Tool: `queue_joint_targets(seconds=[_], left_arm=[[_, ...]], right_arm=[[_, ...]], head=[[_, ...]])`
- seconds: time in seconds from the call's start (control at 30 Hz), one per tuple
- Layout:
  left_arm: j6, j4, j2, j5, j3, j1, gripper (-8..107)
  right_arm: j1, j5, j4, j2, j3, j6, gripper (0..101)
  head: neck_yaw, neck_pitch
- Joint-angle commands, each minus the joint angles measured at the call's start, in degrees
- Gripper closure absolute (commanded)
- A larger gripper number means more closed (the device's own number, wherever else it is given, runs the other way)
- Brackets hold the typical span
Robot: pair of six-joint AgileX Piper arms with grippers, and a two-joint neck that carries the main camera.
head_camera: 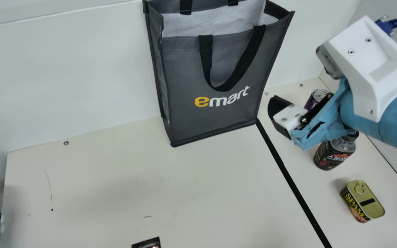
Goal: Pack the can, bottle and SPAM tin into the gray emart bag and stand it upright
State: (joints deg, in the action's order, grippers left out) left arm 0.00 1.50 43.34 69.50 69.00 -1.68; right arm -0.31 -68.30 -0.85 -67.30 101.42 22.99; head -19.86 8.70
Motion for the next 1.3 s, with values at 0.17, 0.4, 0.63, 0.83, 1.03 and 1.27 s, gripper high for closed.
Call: queue_joint_targets(seconds=[0.17, 0.4, 0.63, 0.83, 1.03, 1.27], left_arm=[[0.0, 0.0, 0.0, 0.0, 0.0, 0.0, 9], [0.0, 0.0, 0.0, 0.0, 0.0, 0.0, 9], [0.0, 0.0, 0.0, 0.0, 0.0, 0.0, 9], [0.0, 0.0, 0.0, 0.0, 0.0, 0.0, 9], [0.0, 0.0, 0.0, 0.0, 0.0, 0.0, 9], [0.0, 0.0, 0.0, 0.0, 0.0, 0.0, 9]], right_arm=[[-2.9, -1.1, 5.9, -3.5, 6.0, 8.4, 6], [-5.8, -1.6, 11.9, -6.2, 9.3, 17.2, 6], [-8.6, -1.6, 16.4, -8.4, 11.3, 24.1, 6], [-10.2, -1.6, 19.4, -10.3, 13.2, 28.8, 6], [-11.1, -1.6, 22.7, -12.2, 14.5, 33.0, 6], [-11.8, -1.6, 25.4, -14.8, 16.5, 36.9, 6]], head=[[-0.1, 1.3], [-0.1, 1.3], [-0.1, 1.3], [-0.1, 1.3], [-0.1, 1.3], [-0.1, 1.3]])
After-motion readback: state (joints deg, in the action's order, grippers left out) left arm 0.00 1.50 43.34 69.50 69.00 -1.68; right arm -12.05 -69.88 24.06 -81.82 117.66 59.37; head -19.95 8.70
